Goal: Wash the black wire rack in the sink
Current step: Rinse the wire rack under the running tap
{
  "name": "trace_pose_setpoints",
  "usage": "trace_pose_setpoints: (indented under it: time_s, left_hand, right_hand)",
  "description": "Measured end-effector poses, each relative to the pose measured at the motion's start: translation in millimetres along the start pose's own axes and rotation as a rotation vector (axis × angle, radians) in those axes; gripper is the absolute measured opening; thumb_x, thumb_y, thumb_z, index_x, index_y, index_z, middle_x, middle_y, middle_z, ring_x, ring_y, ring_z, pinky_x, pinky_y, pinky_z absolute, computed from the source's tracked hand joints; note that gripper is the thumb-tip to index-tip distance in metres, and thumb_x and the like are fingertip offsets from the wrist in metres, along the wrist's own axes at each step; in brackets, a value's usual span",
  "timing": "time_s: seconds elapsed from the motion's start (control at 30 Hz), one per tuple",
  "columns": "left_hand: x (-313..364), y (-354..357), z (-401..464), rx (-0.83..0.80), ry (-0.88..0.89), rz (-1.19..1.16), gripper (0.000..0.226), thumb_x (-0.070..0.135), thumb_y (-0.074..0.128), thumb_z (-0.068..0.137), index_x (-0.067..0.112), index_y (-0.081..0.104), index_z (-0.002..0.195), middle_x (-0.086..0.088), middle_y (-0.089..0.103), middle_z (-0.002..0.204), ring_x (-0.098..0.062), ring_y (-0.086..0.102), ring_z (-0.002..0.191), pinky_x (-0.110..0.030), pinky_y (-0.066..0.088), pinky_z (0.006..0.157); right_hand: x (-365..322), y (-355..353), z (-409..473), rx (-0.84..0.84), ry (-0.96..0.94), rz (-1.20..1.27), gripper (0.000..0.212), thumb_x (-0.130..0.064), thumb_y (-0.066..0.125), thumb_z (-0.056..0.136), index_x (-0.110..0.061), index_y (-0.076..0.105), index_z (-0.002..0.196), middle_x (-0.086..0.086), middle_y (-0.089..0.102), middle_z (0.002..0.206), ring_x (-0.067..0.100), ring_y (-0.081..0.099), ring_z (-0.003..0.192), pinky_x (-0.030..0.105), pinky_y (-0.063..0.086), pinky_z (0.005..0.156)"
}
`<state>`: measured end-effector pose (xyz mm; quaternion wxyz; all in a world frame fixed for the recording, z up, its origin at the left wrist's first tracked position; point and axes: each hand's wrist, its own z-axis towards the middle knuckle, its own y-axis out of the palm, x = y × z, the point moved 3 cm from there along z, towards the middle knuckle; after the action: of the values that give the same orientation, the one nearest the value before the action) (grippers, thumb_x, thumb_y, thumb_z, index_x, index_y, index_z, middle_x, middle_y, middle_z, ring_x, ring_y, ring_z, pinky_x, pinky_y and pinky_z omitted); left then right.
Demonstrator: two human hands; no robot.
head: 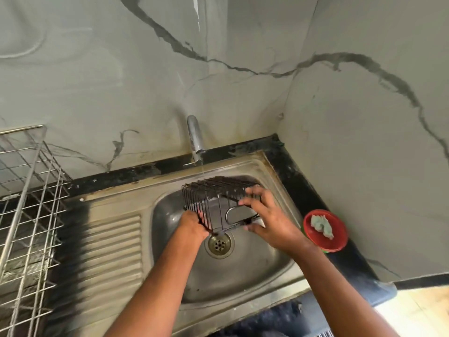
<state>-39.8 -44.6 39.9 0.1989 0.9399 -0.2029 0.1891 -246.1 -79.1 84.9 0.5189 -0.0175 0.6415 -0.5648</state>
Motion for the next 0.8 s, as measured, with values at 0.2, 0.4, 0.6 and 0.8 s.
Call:
trace_pose_setpoints:
  time_s: [0.2,0.4,0.6,0.8]
  left_hand:
    - [-4.4,-25.9,17.1,-0.017,-0.012,0.019,0.044,0.025,0.028,0.105,0.021,0.04,0.063,0.008,0.031,0.03,-0.006,0.026,0.019,-0.009,0.014,0.027]
    - [-1.1,-41.2,13.6,0.002,0.137,0.039,0.045,0.048,0.04,0.105,0.021,0.056,0.073,0.008,0.049,0.041,-0.007,0.041,0.029,-0.017,0.032,0.032]
    - [13.3,-52.9,3.2,-0.125,0.299,0.093,0.041,0.049,0.037,0.105,0.023,0.053,0.078,0.007,0.038,0.048,-0.007,0.026,0.029,-0.016,0.021,0.028]
    - [19.0,-57.2,-10.0,-0.182,0.605,0.367,0.035,0.041,0.036,0.107,0.019,0.056,0.088,0.002,0.049,0.057,-0.008,0.042,0.04,-0.021,0.038,0.033]
  right_hand:
    - [-14.5,-9.6,6.0,0.138,0.04,0.165,0.036,-0.049,0.061,0.095,-0.026,0.064,0.123,-0.026,0.053,0.116,-0.003,0.061,0.101,0.02,0.054,0.079]
    - [-7.7,-11.7,38.6,0.155,0.476,-0.056,0.031,-0.05,0.049,0.103,-0.028,0.058,0.122,-0.015,0.065,0.1,0.008,0.071,0.069,0.025,0.058,0.06]
    - [-1.1,11.9,58.6,-0.138,0.635,-0.013,0.068,-0.066,0.025,0.102,-0.02,0.056,0.141,0.012,0.058,0.139,0.03,0.055,0.128,0.037,0.041,0.096]
    - [-5.1,52.5,61.9,-0.01,0.887,0.756,0.056,-0.074,0.043,0.093,-0.029,0.06,0.121,0.01,0.058,0.139,0.026,0.053,0.124,0.049,0.037,0.11]
